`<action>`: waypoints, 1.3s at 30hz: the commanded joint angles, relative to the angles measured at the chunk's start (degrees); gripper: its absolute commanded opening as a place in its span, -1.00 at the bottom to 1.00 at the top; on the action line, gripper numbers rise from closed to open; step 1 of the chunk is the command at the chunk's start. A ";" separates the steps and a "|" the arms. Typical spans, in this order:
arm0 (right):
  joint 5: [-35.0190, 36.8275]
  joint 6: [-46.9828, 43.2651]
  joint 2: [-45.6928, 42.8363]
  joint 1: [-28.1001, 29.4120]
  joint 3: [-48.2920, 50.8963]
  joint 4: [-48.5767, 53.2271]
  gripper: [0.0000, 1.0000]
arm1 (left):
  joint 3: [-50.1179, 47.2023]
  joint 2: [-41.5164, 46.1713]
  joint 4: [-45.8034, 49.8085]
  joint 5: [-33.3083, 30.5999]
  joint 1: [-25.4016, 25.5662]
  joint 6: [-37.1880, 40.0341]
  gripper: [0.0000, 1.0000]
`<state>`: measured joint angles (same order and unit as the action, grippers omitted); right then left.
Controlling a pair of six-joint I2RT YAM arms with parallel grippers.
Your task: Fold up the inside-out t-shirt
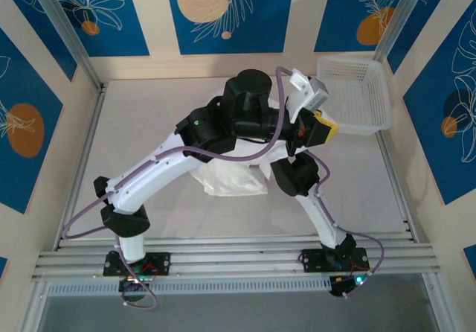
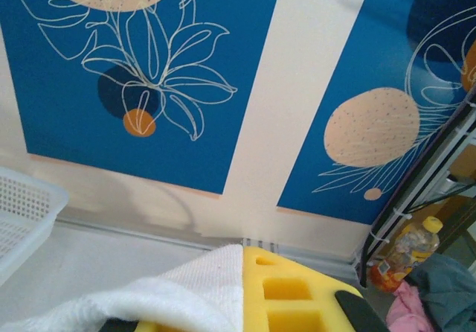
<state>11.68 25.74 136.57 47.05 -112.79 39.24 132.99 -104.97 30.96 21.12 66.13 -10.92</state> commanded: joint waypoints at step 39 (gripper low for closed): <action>-8.44 3.70 -71.30 -9.31 53.29 -28.05 -1.00 | -73.84 18.47 -17.90 -6.59 -51.56 -17.39 -0.31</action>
<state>3.18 27.14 67.13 38.11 -59.13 14.57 58.24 -89.34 17.17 12.08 15.49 -28.34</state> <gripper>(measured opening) 0.046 0.297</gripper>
